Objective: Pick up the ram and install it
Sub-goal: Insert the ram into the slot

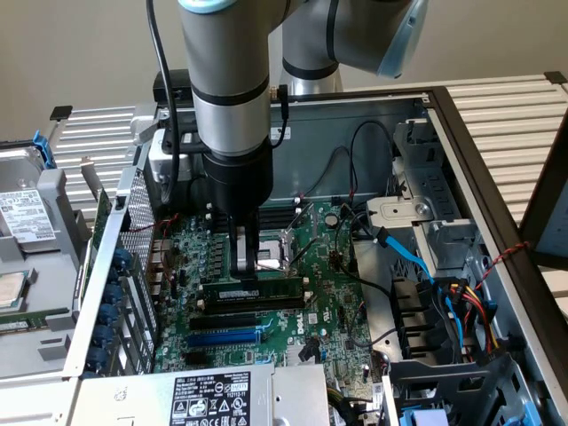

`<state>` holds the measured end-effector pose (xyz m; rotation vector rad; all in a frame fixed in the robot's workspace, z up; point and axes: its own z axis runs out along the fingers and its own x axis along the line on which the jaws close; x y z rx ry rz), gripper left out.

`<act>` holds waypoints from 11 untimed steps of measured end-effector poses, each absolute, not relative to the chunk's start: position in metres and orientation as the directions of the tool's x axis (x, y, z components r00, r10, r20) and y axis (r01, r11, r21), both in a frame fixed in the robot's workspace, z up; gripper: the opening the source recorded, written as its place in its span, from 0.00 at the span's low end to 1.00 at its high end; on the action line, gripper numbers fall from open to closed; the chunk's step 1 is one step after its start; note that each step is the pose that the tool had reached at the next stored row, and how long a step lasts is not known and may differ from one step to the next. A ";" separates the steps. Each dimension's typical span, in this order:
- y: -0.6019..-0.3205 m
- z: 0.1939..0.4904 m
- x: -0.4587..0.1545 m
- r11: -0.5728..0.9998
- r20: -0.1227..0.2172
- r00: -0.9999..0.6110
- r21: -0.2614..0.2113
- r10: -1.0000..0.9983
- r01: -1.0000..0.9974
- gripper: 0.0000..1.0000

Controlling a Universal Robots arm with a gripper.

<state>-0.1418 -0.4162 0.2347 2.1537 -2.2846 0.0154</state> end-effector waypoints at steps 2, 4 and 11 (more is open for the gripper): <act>-0.416 0.235 -0.142 0.059 0.008 -0.059 -0.006 -0.998 -0.998 0.12; -0.416 0.235 -0.142 0.059 0.008 -0.059 -0.006 -0.998 -0.998 0.12; -0.416 0.233 -0.142 0.059 0.008 -0.059 -0.006 -0.998 -0.998 0.12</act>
